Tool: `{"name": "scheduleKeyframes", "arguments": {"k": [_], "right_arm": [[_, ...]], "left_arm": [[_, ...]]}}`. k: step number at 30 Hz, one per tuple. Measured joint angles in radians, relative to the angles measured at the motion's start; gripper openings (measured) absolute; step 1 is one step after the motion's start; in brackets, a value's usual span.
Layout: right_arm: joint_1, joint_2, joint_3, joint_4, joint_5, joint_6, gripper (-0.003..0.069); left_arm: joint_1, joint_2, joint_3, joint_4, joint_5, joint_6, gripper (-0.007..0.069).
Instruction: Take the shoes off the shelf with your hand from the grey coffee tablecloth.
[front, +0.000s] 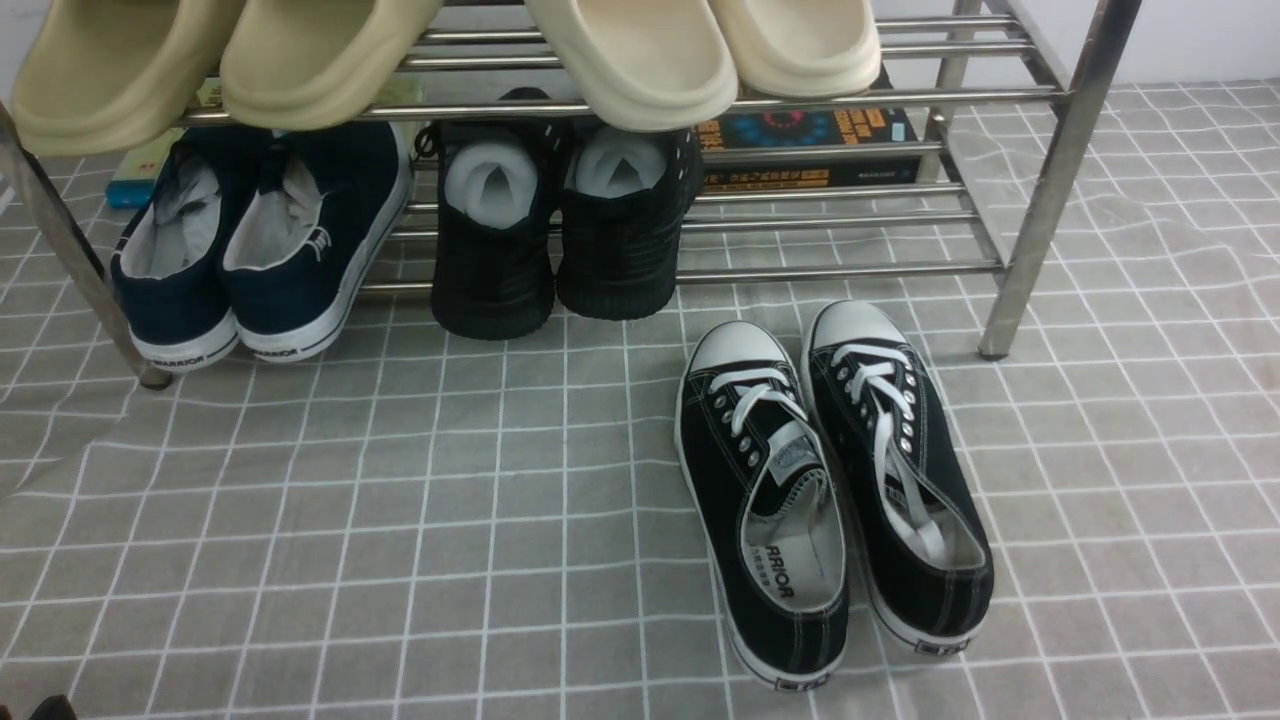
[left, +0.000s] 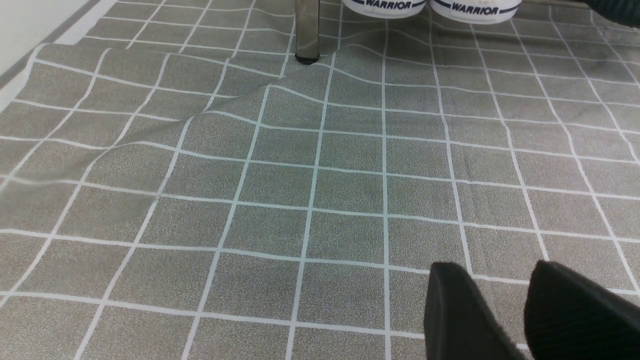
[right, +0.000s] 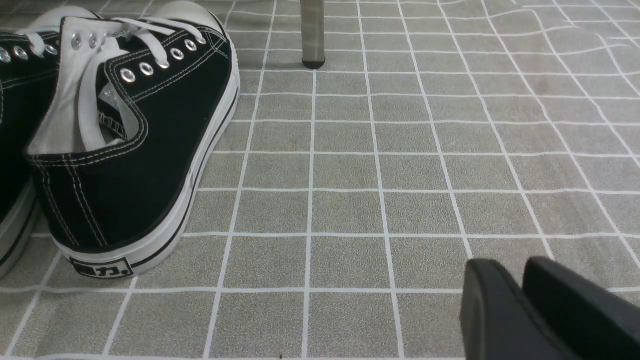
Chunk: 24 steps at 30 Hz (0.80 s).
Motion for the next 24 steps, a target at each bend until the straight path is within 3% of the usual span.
{"name": "scheduleKeyframes", "arguments": {"k": [24], "right_arm": [[0.000, 0.000, 0.000, 0.000, 0.000, 0.000, 0.0141]], "left_arm": [[0.000, 0.000, 0.000, 0.000, 0.000, 0.000, 0.0240]]}}
